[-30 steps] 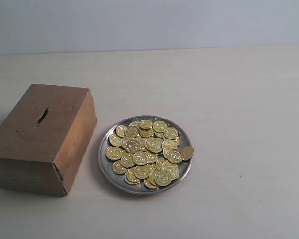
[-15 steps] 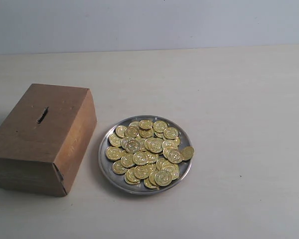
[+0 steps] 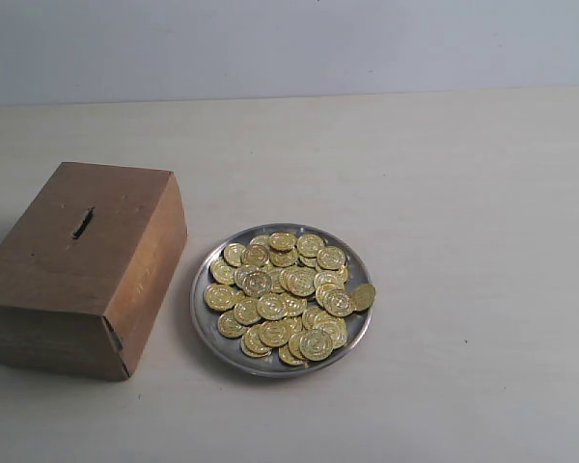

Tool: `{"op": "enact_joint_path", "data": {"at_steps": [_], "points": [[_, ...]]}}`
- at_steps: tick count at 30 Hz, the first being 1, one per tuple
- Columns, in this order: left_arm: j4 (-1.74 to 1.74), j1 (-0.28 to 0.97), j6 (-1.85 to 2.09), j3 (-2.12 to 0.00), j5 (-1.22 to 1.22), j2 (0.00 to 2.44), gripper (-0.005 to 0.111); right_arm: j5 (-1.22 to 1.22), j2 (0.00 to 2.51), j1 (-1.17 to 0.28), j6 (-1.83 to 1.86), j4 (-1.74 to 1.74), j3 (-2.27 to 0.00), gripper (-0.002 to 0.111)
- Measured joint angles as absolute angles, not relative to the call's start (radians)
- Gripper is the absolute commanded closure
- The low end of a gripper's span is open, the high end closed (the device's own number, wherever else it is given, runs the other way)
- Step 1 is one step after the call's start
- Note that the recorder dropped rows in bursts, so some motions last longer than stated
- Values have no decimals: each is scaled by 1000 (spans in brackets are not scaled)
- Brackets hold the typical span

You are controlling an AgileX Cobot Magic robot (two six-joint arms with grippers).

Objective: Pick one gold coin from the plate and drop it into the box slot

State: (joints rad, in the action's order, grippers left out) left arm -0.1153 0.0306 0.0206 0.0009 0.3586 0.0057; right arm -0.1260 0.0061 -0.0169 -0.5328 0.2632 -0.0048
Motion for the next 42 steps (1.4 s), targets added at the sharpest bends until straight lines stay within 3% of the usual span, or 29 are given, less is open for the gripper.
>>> {"op": "enact_joint_path", "data": {"at_steps": [5, 16, 42], "points": [[-115, 31, 21, 1, 359, 6, 106, -258, 6, -17, -434, 228, -5, 108], [-115, 31, 22, 1, 359, 6, 106, -274, 6, -17, -18, -31, -5, 108], [-115, 31, 22, 1, 359, 6, 106, -276, 6, -17, -8, -33, -5, 108]]}}
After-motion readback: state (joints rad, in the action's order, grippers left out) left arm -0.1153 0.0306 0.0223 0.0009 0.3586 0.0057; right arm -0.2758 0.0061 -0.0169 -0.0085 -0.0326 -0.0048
